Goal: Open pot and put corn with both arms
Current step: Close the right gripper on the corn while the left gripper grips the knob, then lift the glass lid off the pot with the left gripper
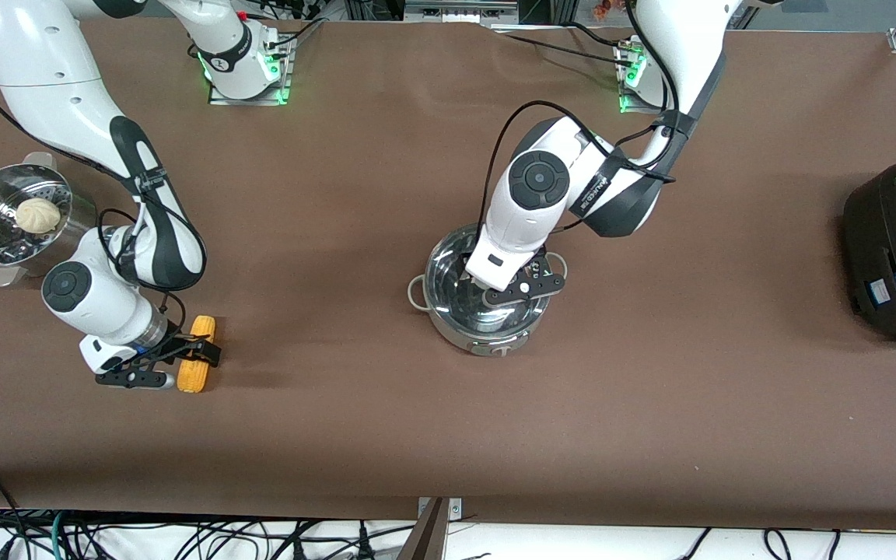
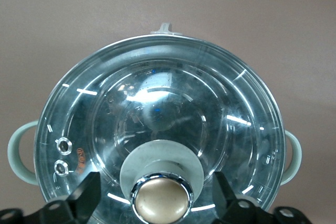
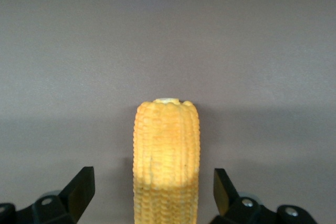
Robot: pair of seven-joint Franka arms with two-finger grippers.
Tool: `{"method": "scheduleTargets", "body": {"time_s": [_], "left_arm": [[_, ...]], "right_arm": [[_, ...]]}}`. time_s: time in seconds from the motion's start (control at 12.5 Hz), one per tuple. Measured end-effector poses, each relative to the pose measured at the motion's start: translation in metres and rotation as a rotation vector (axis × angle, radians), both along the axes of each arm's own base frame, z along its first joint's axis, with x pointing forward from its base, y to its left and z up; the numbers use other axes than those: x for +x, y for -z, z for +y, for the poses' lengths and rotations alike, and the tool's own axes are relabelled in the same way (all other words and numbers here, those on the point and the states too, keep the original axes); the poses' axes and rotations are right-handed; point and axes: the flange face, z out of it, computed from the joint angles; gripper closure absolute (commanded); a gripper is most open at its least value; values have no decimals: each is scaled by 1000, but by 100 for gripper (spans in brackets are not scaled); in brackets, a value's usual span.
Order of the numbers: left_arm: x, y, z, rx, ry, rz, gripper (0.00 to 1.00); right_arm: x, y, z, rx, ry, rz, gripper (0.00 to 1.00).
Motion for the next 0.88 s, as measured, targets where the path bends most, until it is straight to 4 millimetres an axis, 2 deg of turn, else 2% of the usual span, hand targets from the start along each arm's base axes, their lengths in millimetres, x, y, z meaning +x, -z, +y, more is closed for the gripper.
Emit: {"method": "scheduleTargets", "body": {"time_s": [0.16,0.24,0.32,0.48,0.56,0.64,0.72,0.8,0.88], "left_arm": [[0,0,0,-1,0,-1,72],[0,-2,-2,-5,2,-6,82],[0,-2,-2,-5,2,-6,99],[0,-2,-2,-5,1,-6,100],[1,-3,-1,-5,0,-7,100],[2,-6,1,-6,1,-9,100],[6,-13,7,-4,2,-10,100],[12,-28,21,6,-11,-7,100],[22,-49,46,16,-35,-6,100]], "right_arm": [[0,4,1,0,-2,-7,0],[0,7,1,0,-1,-10,2],[0,11,1,0,-4,-11,21],[-1,17,1,-5,-36,-6,63],[-1,19,1,-8,-49,-3,77],[-2,20,1,-9,-57,-1,87],[-2,21,1,-9,-61,0,90],[-2,21,1,-10,-64,0,91],[-2,21,1,-10,-65,4,91]]}}
